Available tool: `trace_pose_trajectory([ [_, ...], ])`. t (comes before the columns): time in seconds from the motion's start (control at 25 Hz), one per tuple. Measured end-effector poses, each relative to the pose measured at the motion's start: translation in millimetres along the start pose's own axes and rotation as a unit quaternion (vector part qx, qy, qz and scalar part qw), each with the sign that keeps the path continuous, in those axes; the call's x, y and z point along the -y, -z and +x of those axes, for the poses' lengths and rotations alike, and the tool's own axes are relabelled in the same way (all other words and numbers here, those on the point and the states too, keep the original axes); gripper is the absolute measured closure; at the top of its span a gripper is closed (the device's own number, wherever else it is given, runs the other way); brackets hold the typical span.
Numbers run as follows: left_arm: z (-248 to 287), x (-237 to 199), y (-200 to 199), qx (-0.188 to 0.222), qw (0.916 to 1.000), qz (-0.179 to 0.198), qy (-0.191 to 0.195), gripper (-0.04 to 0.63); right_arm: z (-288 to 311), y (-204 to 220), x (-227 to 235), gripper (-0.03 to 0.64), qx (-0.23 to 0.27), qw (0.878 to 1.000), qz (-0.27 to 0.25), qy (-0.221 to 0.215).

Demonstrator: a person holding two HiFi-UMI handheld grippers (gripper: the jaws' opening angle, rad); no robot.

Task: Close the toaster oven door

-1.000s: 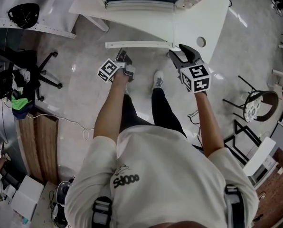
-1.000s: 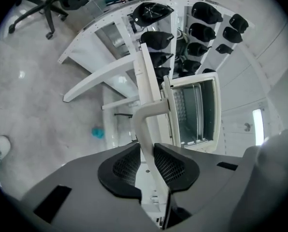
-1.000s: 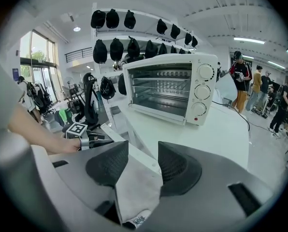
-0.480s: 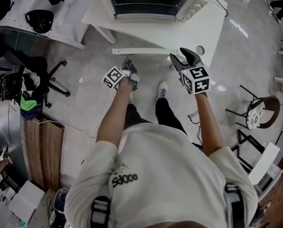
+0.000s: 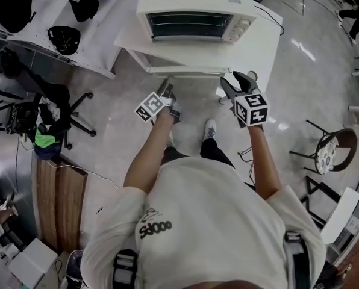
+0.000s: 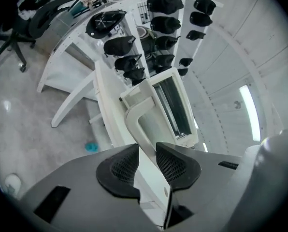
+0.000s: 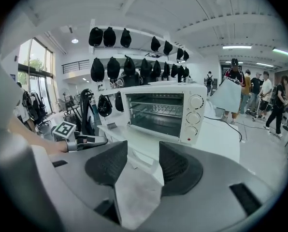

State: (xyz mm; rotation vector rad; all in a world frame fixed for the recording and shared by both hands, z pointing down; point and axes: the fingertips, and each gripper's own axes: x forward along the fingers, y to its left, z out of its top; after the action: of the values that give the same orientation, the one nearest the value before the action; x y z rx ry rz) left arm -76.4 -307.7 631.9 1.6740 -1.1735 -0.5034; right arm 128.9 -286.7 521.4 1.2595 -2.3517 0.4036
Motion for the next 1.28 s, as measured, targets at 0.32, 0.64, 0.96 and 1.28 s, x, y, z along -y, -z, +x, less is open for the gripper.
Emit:
trace_pose_trajectory([
  [0.32, 4, 35, -22, 0.006, 0.9972, 0.075, -0.006, 0.463, 5, -22, 1, 0.43, 0.012, 1.0, -0.008, -0.005],
  [0.64, 32, 83, -67, 0.015, 0.9958, 0.09, -0.006, 0.462, 16, -34, 0, 0.43, 0.015, 1.0, -0.005, -0.015],
  [0.96, 77, 117, -116, 0.03, 0.9971, 0.07, -0.007, 0.47, 17, -39, 6, 0.43, 0.023, 1.0, 0.0, -0.015],
  [1.28, 104, 89, -119, 0.005, 0.9954, 0.065, -0.07, 0.575, 5, -33, 33, 0.428, 0.018, 1.0, 0.012, 0.01],
])
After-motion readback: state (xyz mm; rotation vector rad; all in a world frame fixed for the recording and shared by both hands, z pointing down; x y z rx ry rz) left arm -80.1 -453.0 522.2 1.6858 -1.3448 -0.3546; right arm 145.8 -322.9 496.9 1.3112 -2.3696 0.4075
